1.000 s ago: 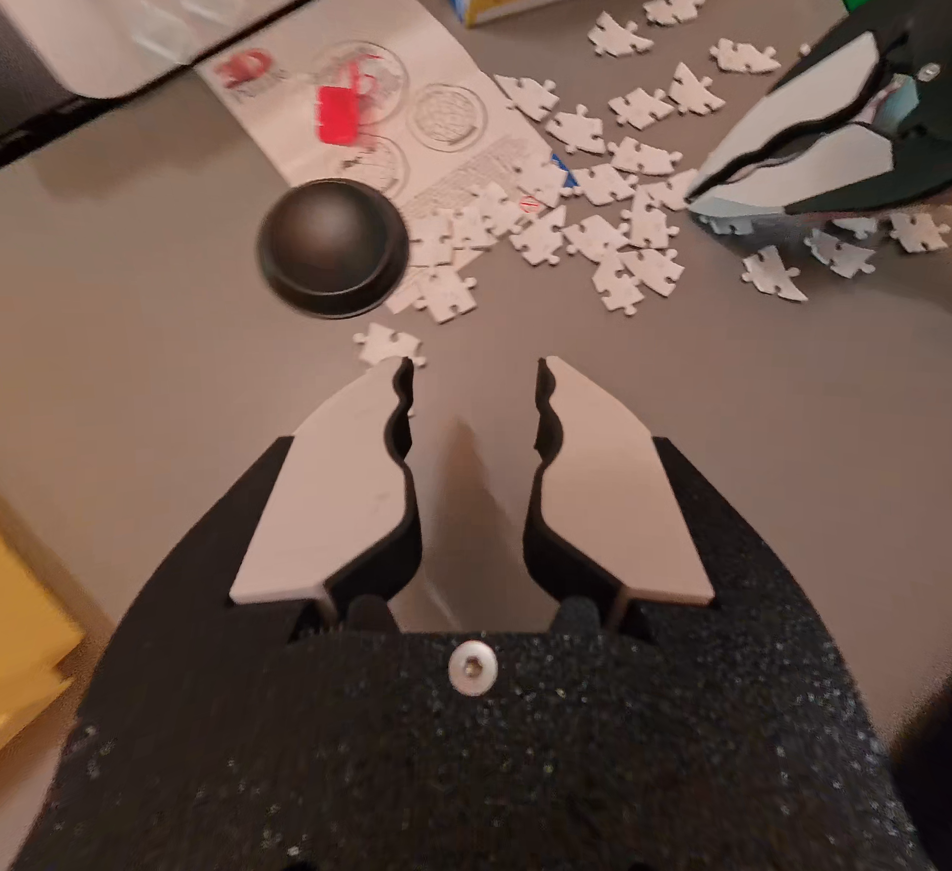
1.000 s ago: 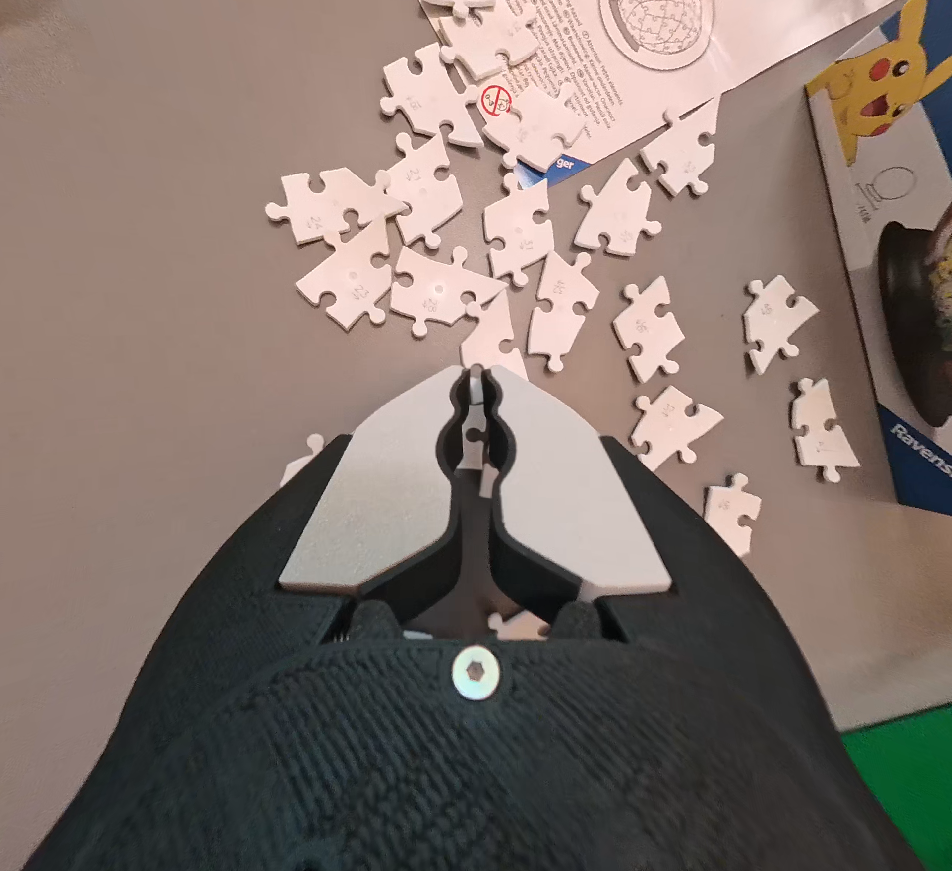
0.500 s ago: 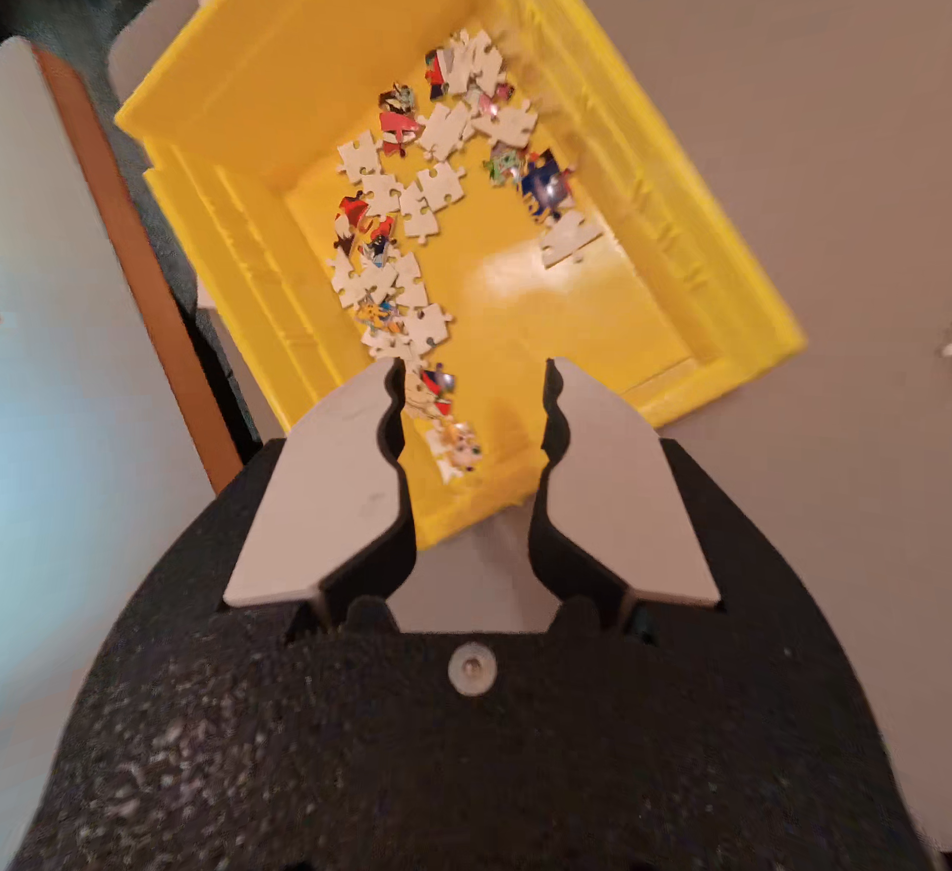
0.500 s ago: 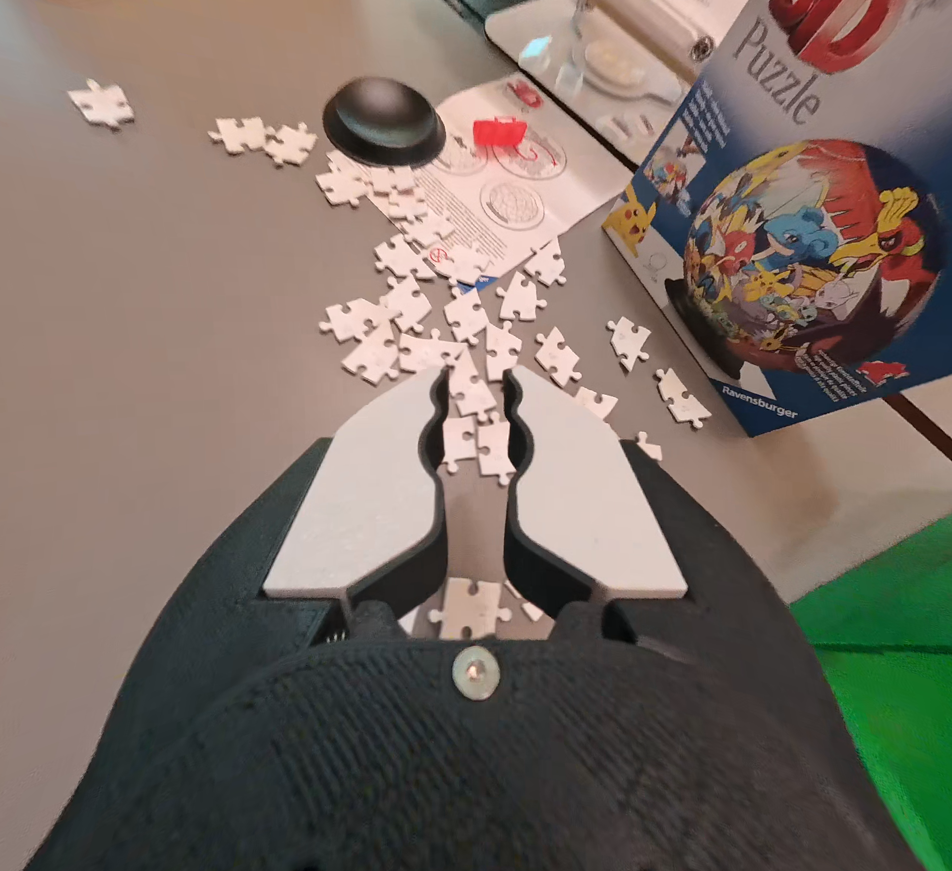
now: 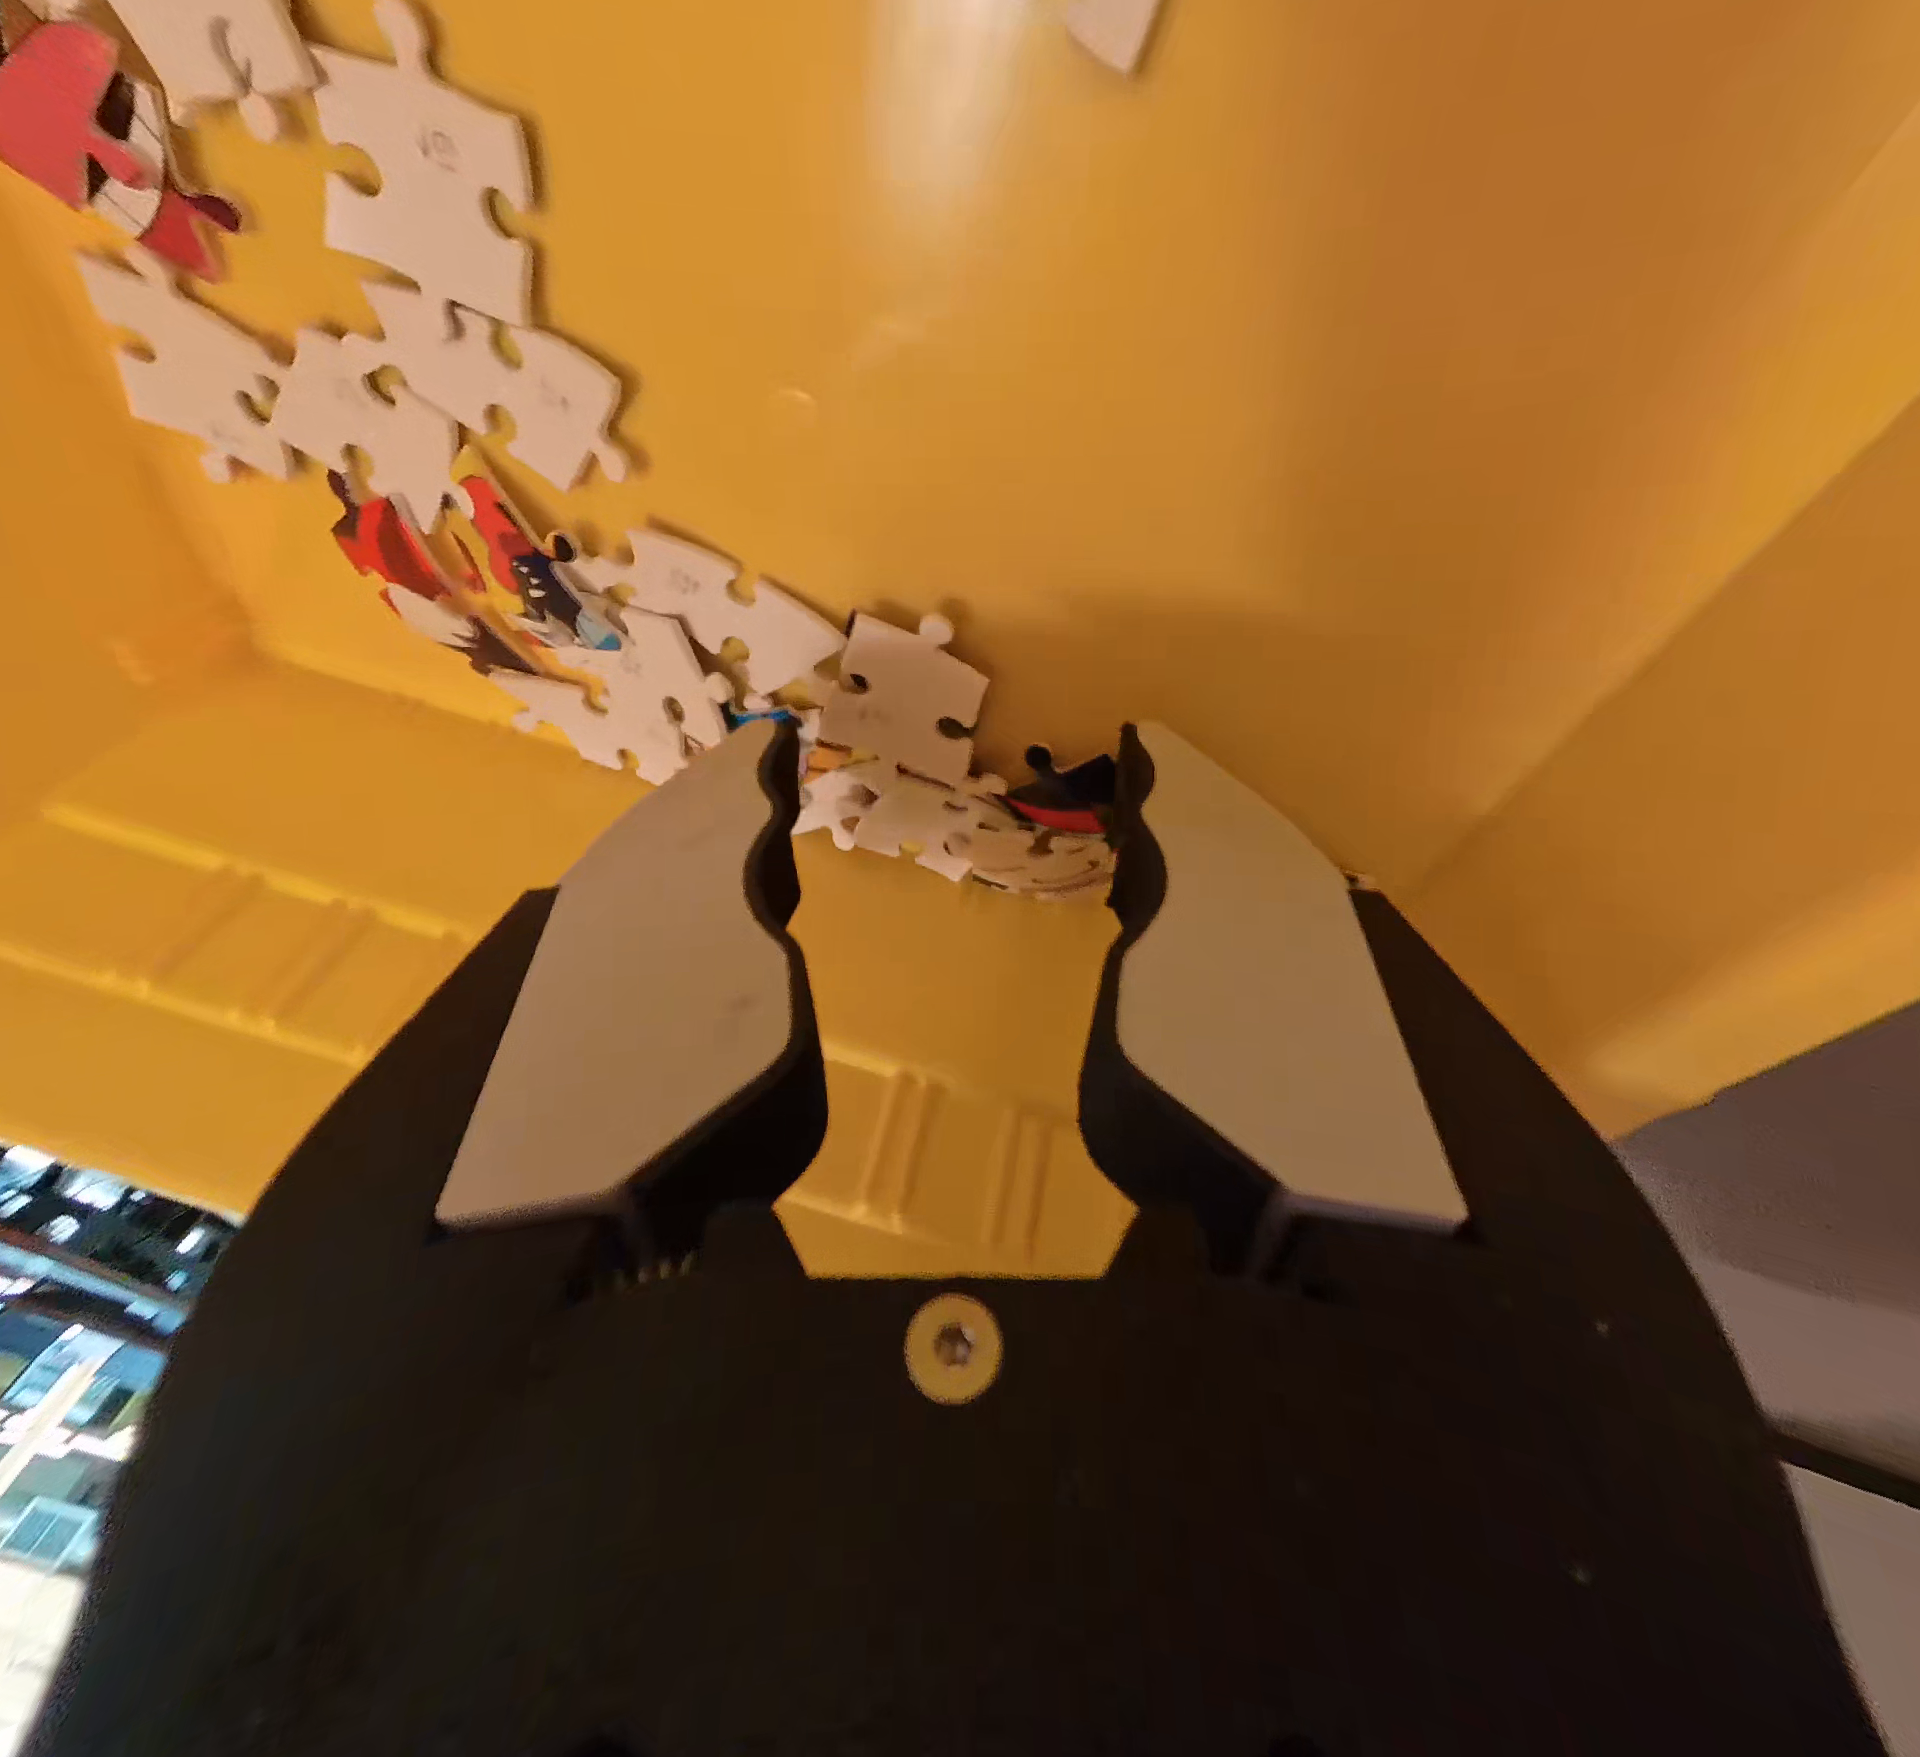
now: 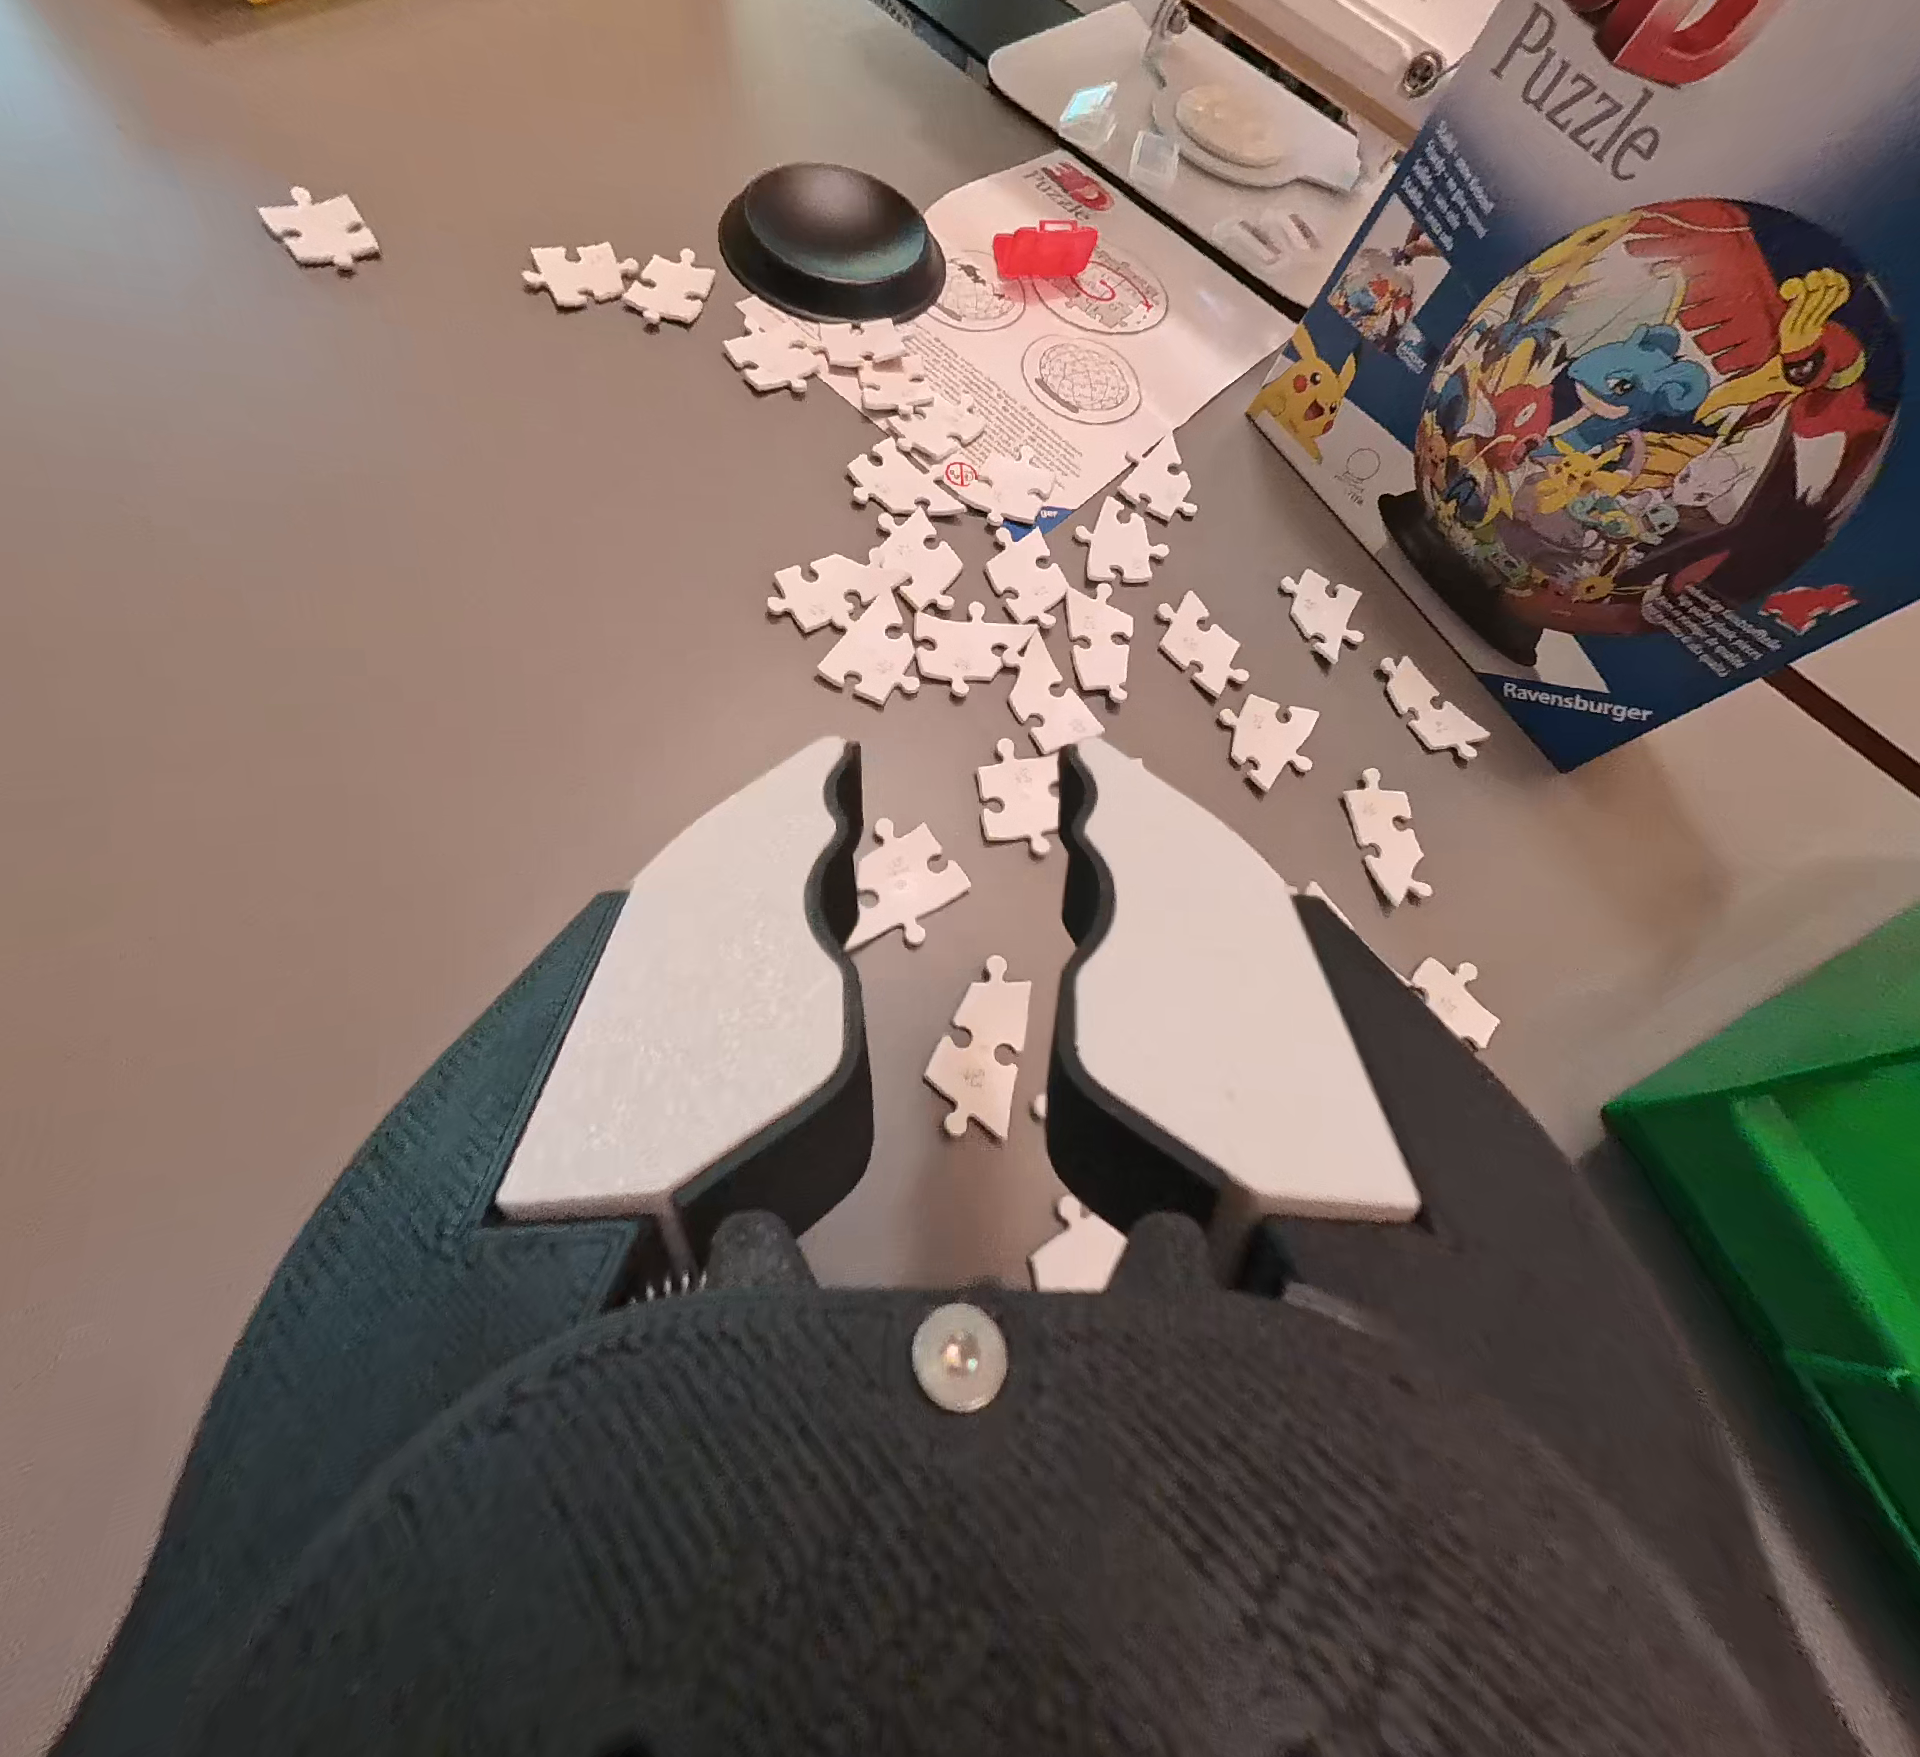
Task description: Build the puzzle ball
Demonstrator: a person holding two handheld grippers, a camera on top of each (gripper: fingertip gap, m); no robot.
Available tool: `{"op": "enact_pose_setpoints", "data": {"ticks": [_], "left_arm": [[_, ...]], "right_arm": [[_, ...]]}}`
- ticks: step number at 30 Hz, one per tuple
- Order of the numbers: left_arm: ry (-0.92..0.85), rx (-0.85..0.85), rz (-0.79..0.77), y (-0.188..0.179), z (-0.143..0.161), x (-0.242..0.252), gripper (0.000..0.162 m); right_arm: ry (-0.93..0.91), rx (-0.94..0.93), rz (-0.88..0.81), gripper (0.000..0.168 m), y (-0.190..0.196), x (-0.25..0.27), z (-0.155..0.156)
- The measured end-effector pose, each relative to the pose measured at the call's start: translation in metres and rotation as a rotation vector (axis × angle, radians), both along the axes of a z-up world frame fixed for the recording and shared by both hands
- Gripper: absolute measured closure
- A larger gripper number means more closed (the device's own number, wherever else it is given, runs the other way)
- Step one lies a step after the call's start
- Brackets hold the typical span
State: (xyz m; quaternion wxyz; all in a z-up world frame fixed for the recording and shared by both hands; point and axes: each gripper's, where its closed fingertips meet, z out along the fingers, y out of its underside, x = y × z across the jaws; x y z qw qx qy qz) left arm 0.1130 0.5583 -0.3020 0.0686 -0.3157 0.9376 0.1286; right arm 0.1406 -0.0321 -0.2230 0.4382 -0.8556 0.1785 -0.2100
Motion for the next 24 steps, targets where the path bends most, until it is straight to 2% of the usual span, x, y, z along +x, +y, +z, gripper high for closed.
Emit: {"op": "enact_pose_setpoints", "data": {"ticks": [5, 10, 15, 18, 20, 22, 24], "left_arm": [[0.036, -0.055, -0.042, -0.003, -0.006, 0.006, 0.111], [0.083, -0.057, 0.014, 0.002, -0.007, 0.005, 0.133], [0.042, -0.036, 0.030, 0.004, -0.001, 0.003, 0.134], [-0.069, -0.061, 0.086, 0.000, 0.024, 0.004, 0.134], [-0.216, -0.171, 0.172, -0.015, 0.051, 0.010, 0.134], [-0.403, -0.359, 0.275, -0.044, 0.090, 0.017, 0.134], [-0.585, -0.649, 0.351, -0.092, 0.135, 0.023, 0.134]], "right_arm": [[-0.004, -0.015, 0.000, 0.132, 0.000, 0.005, 0.001], [-0.012, -0.032, 0.008, 0.132, 0.001, 0.007, 0.000], [-0.014, -0.041, 0.010, 0.132, -0.001, 0.004, -0.003], [-0.026, -0.016, 0.013, 0.132, 0.006, 0.005, 0.005], [-0.045, 0.035, 0.029, 0.132, 0.021, 0.005, 0.014], [-0.069, 0.110, 0.067, 0.132, 0.049, 0.002, 0.025], [-0.120, 0.154, 0.128, 0.129, 0.084, -0.002, 0.036]]}}
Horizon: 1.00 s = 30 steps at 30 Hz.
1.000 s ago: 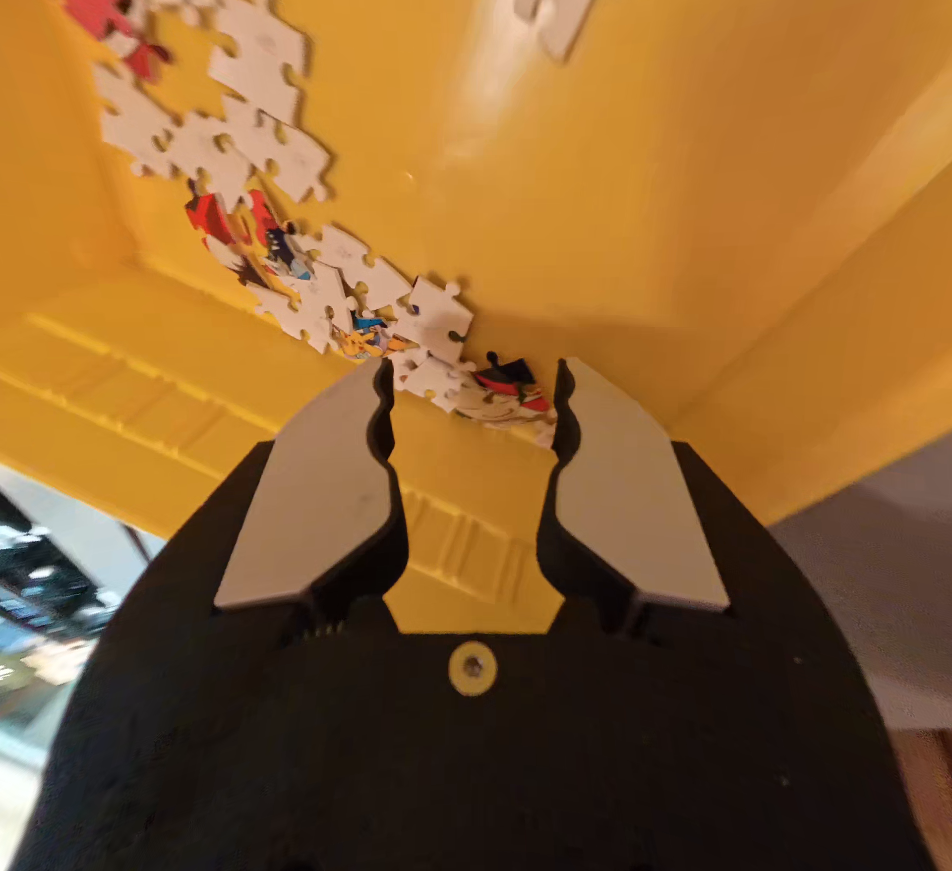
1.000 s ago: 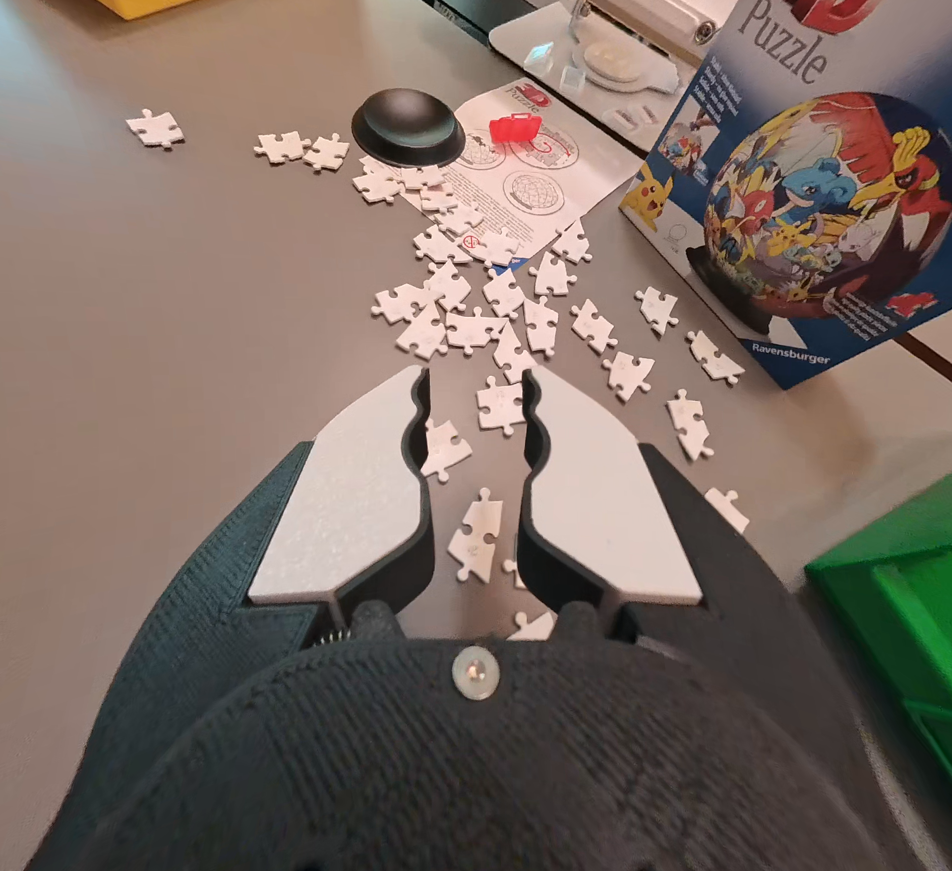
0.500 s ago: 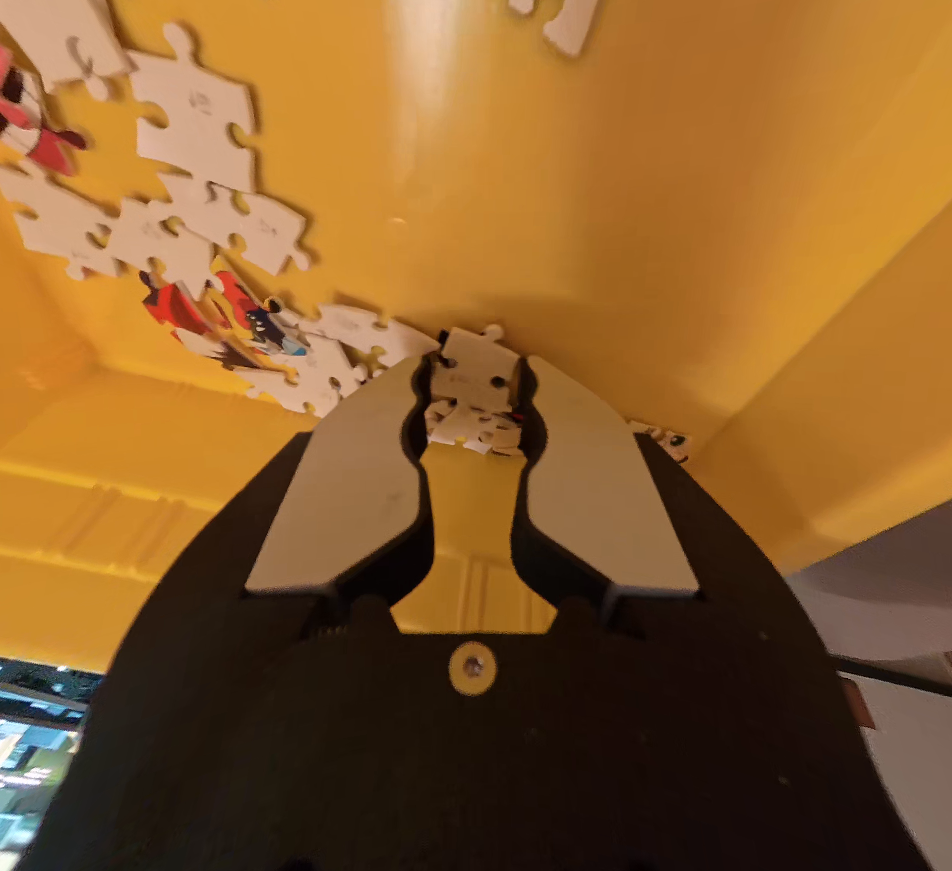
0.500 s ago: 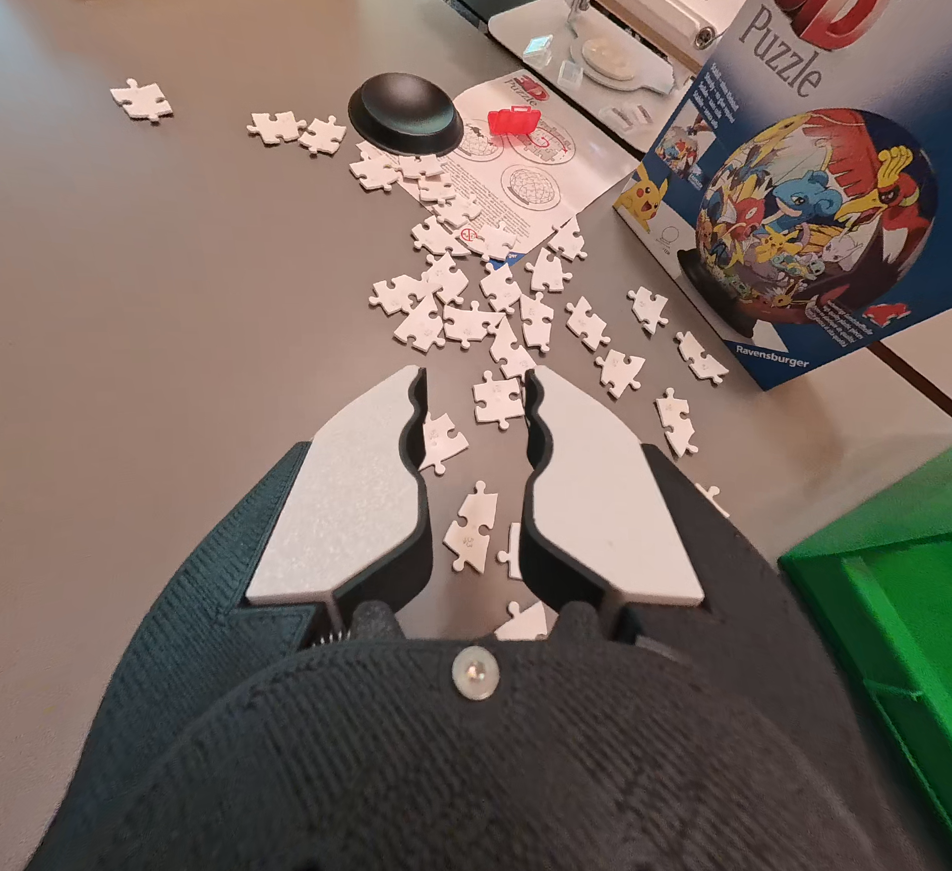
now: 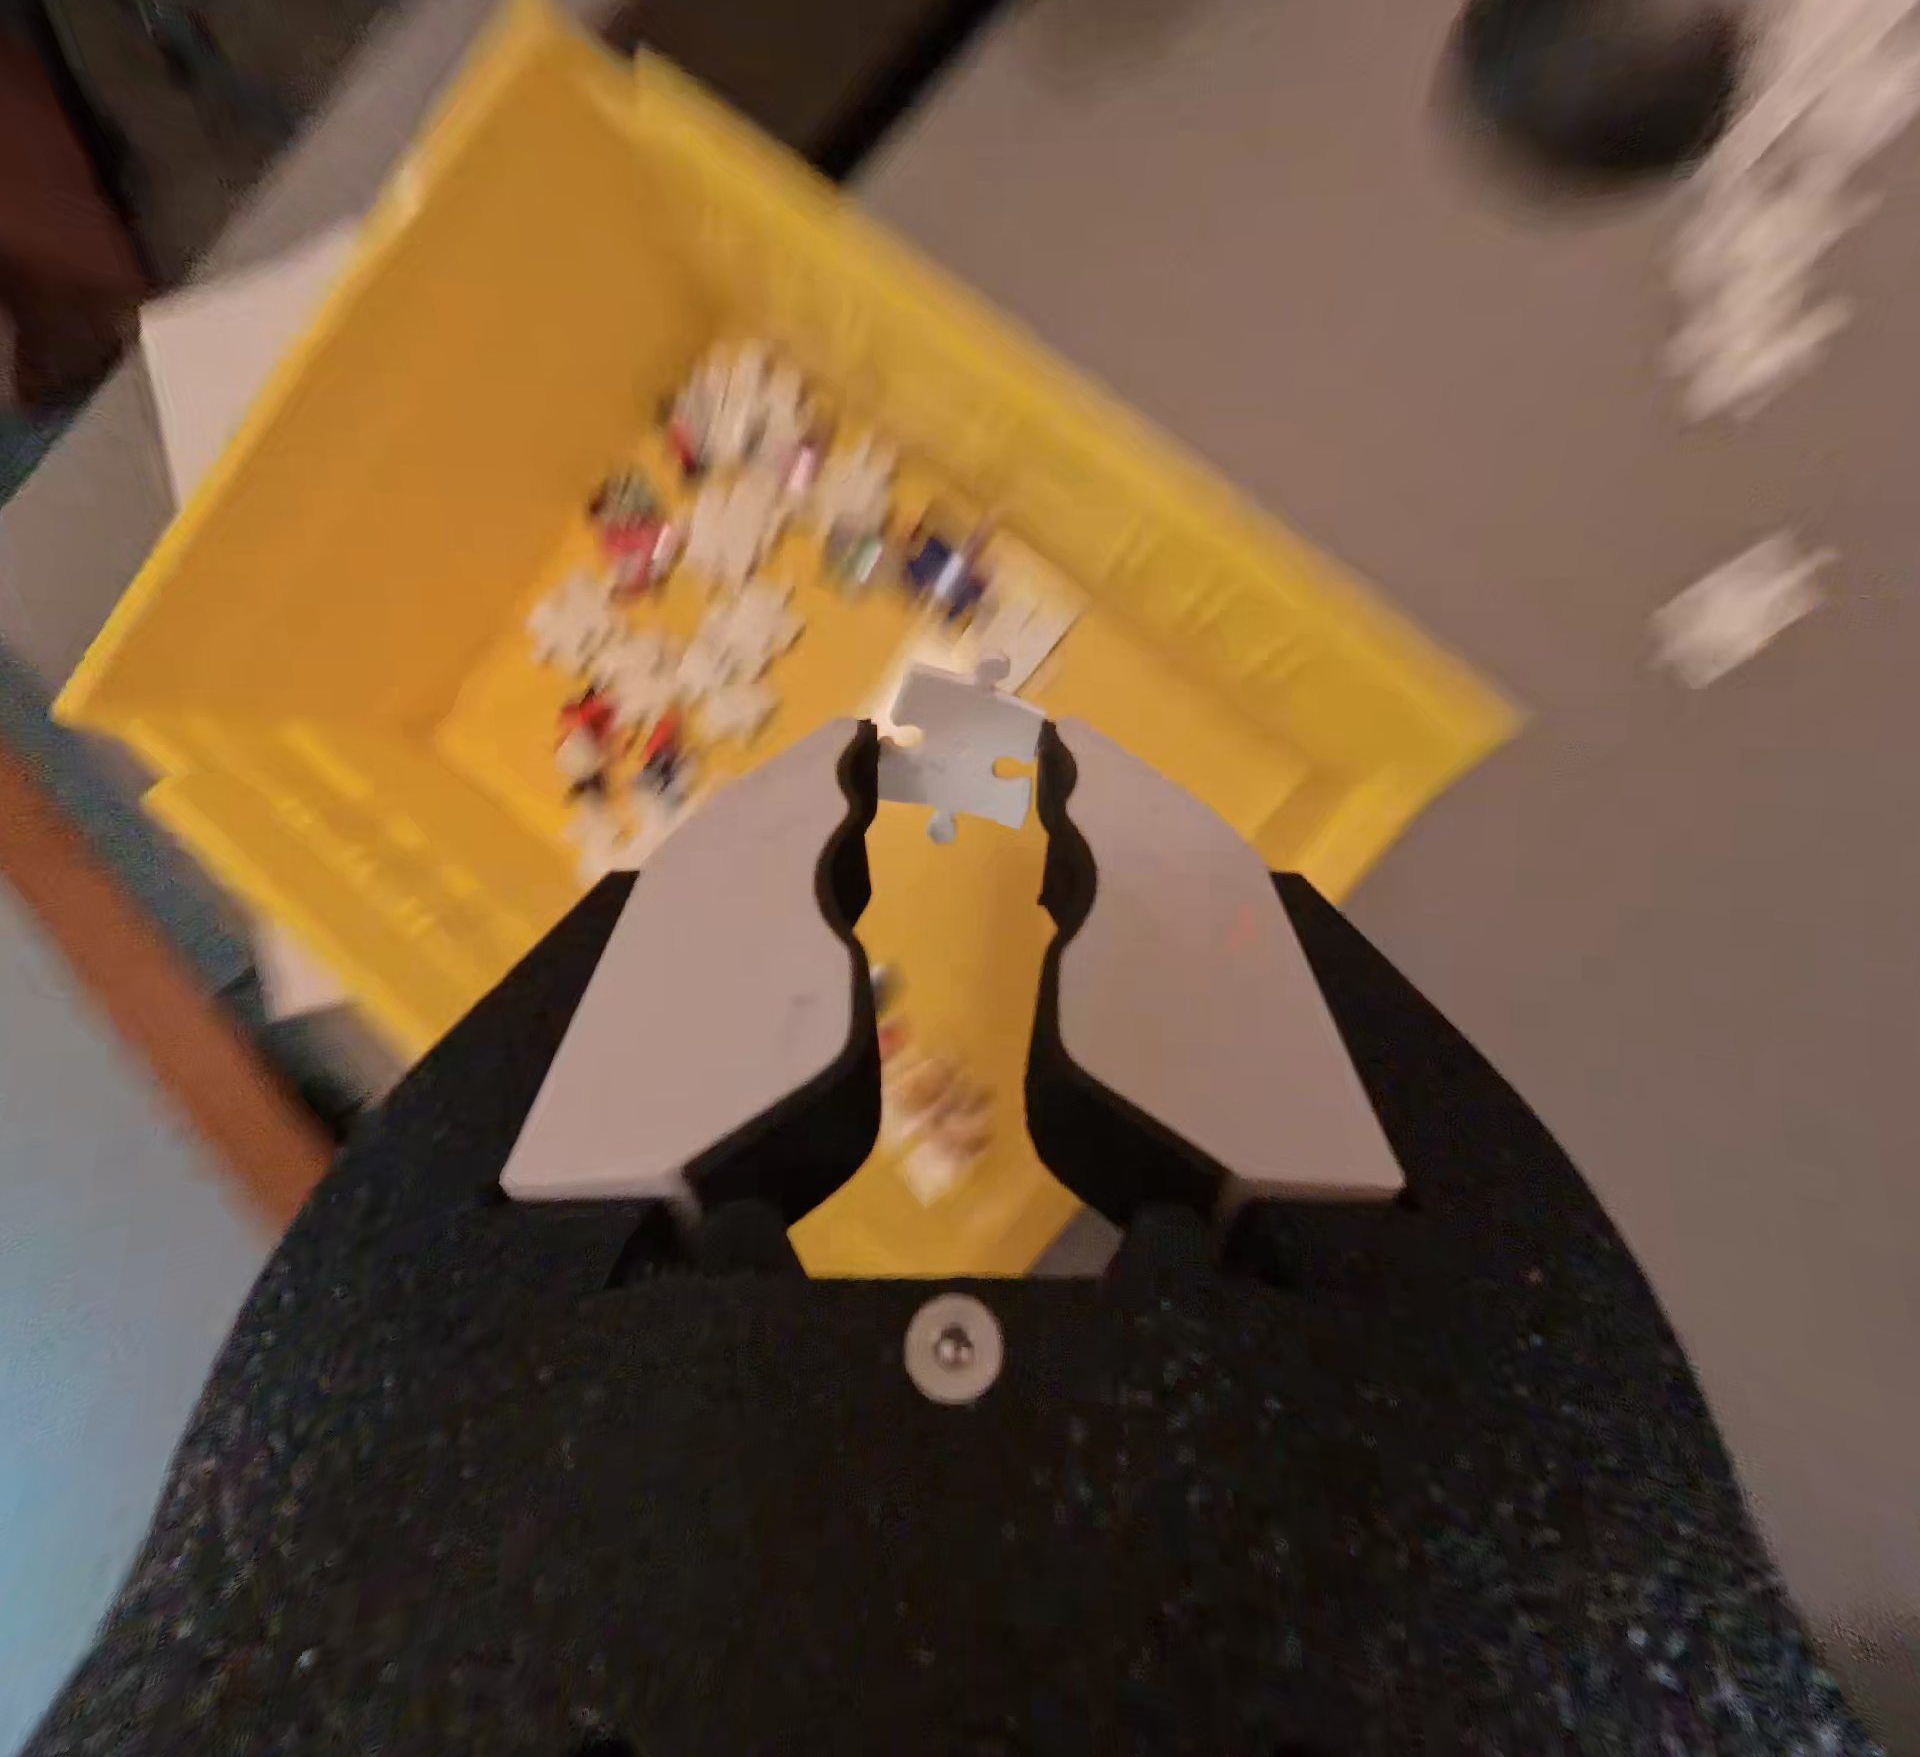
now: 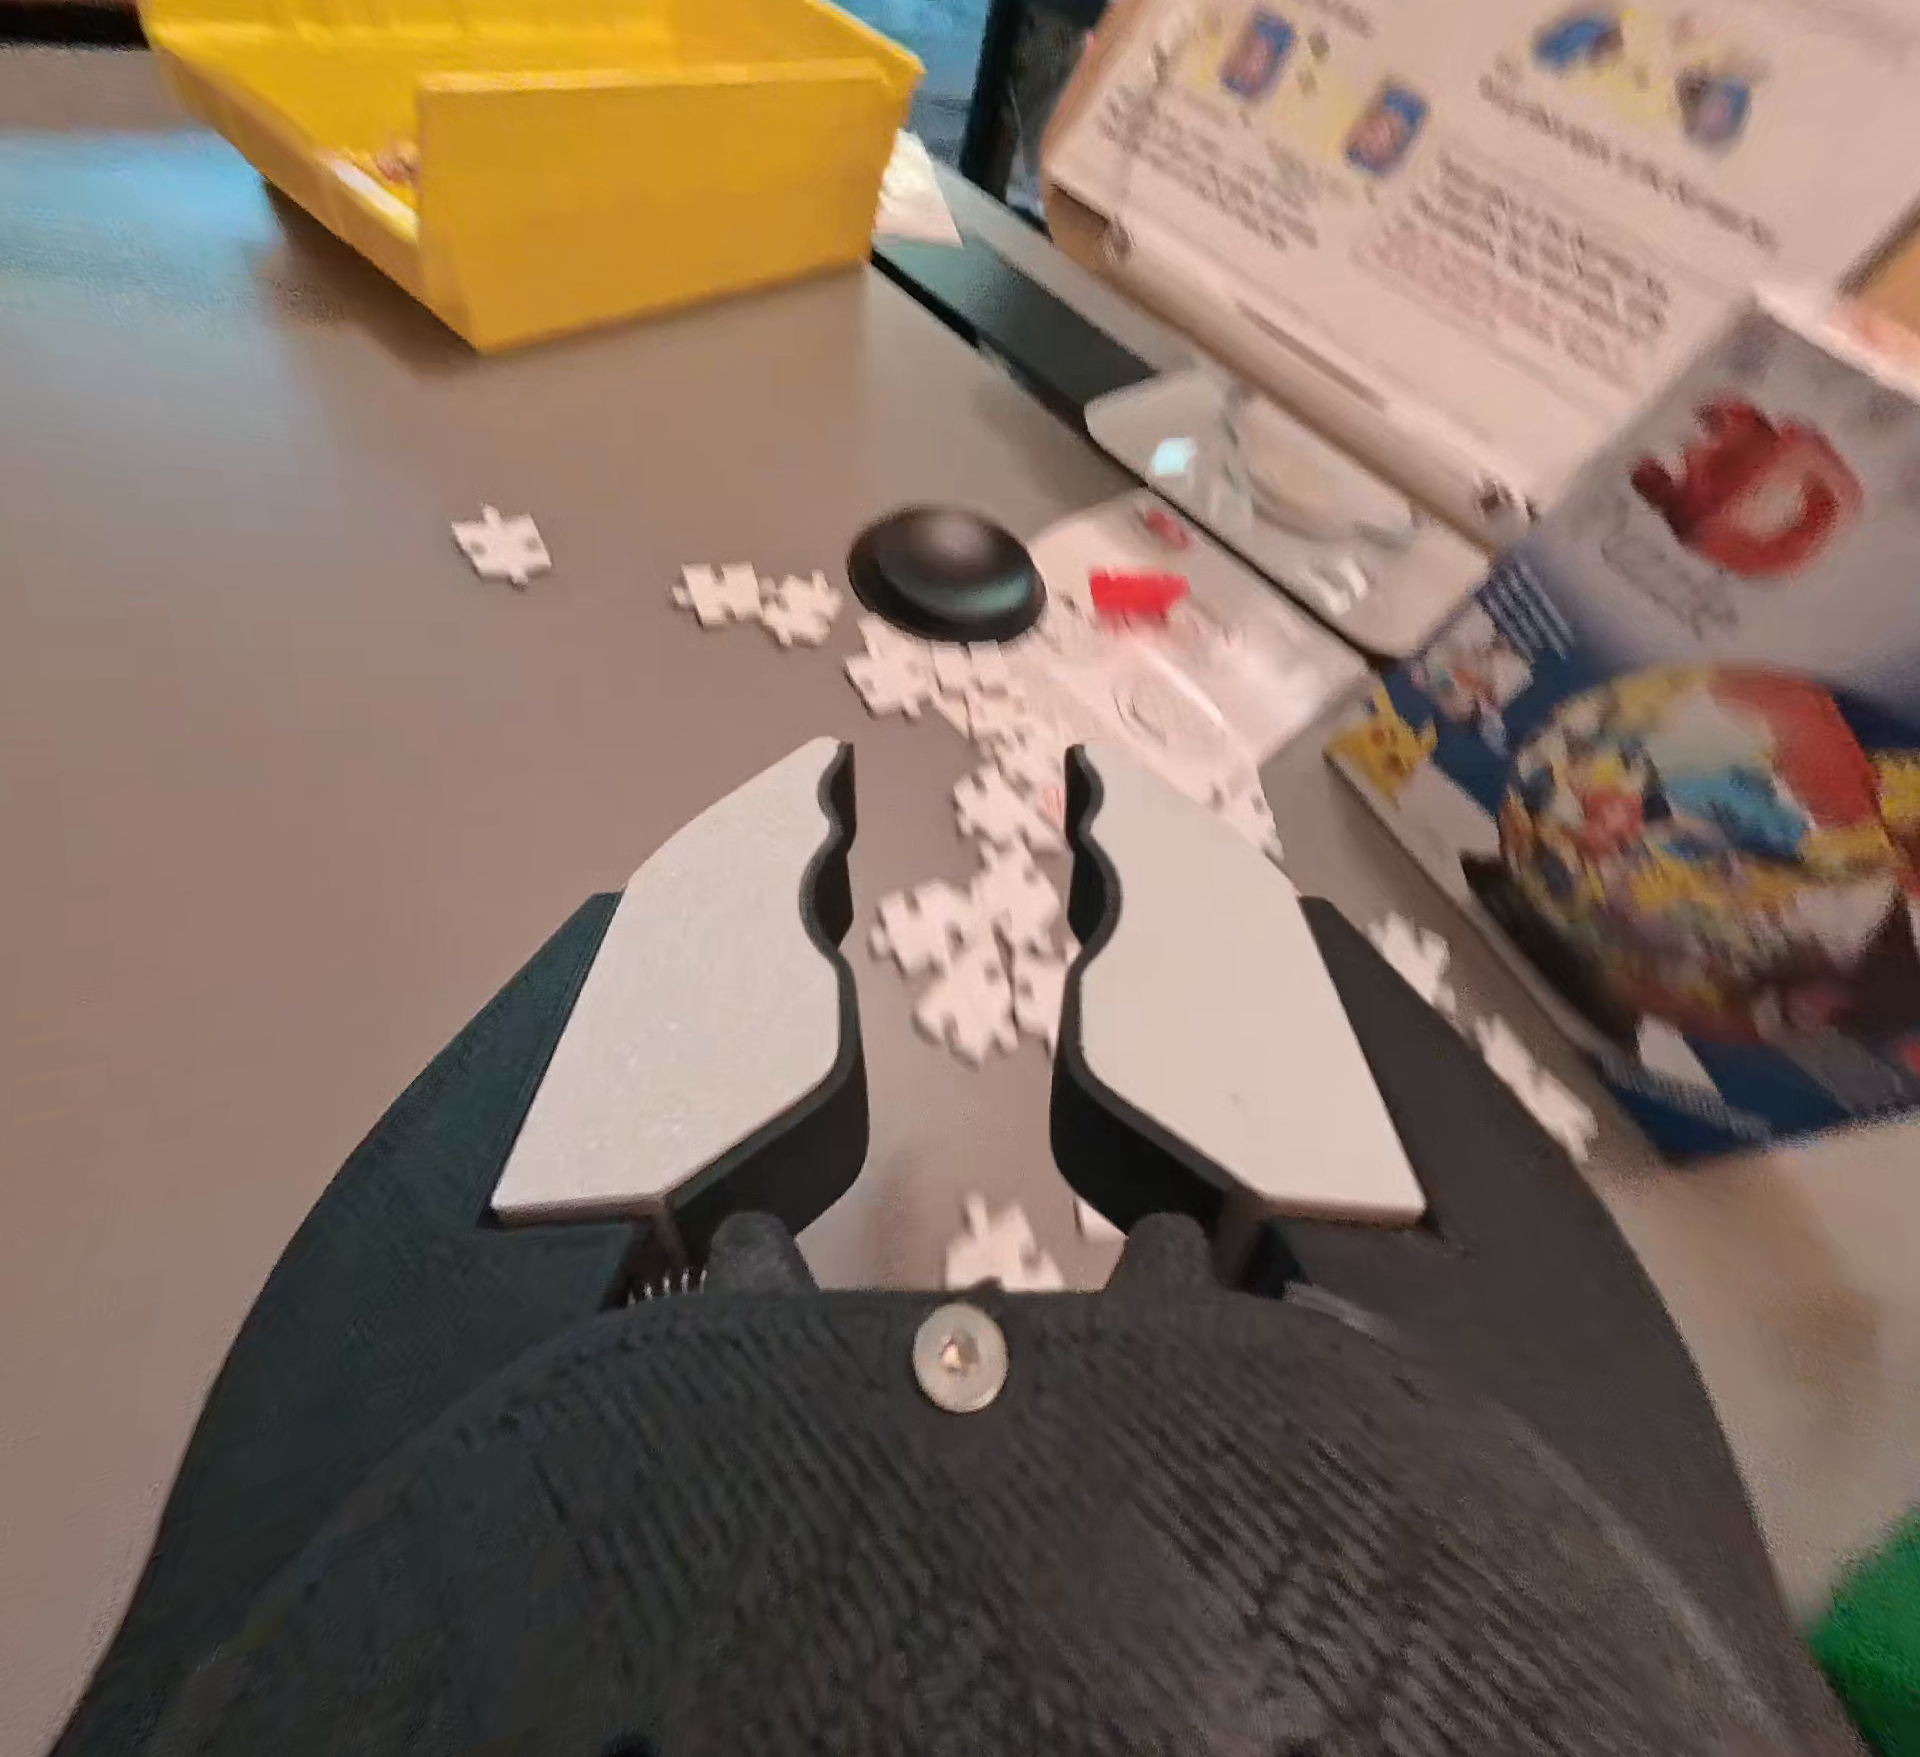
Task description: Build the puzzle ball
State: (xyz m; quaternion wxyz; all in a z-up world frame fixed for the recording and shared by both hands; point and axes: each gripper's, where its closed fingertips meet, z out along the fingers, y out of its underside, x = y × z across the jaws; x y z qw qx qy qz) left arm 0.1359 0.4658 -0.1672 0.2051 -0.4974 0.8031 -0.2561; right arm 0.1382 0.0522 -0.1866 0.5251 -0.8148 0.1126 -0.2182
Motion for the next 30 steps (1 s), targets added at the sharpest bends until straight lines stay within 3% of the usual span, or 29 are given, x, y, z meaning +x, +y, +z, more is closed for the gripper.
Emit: {"op": "enact_pose_setpoints", "data": {"ticks": [2, 5, 8, 11, 15, 19, 26, 30], "left_arm": [[-0.178, -0.267, 0.042, -0.051, 0.040, 0.001, 0.134], [-0.359, -0.565, 0.059, -0.123, 0.071, -0.010, 0.134], [-0.439, -0.947, 0.108, -0.182, 0.087, -0.020, 0.134], [-0.399, -1.293, 0.197, -0.215, 0.086, -0.022, 0.134], [-0.341, -1.381, 0.344, -0.235, 0.059, -0.017, 0.134], [-0.332, -1.435, 0.430, -0.237, 0.051, -0.016, 0.135], [-0.313, -1.447, 0.464, -0.241, 0.044, -0.015, 0.134], [-0.351, -1.438, 0.466, -0.233, 0.044, -0.018, 0.133]], "right_arm": [[-0.063, 0.041, 0.057, 0.125, 0.039, -0.003, 0.013], [-0.115, 0.117, 0.148, 0.121, 0.099, -0.014, 0.036], [-0.224, 0.194, 0.230, 0.122, 0.144, -0.029, 0.063], [-0.301, 0.220, 0.264, 0.127, 0.165, -0.038, 0.077], [-0.271, 0.249, 0.200, 0.144, 0.165, -0.026, 0.080], [-0.184, 0.238, 0.303, 0.151, 0.168, -0.033, 0.067], [-0.193, 0.199, 0.298, 0.160, 0.177, -0.030, 0.060], [-0.014, 0.227, 0.330, 0.166, 0.178, -0.025, 0.058]]}}
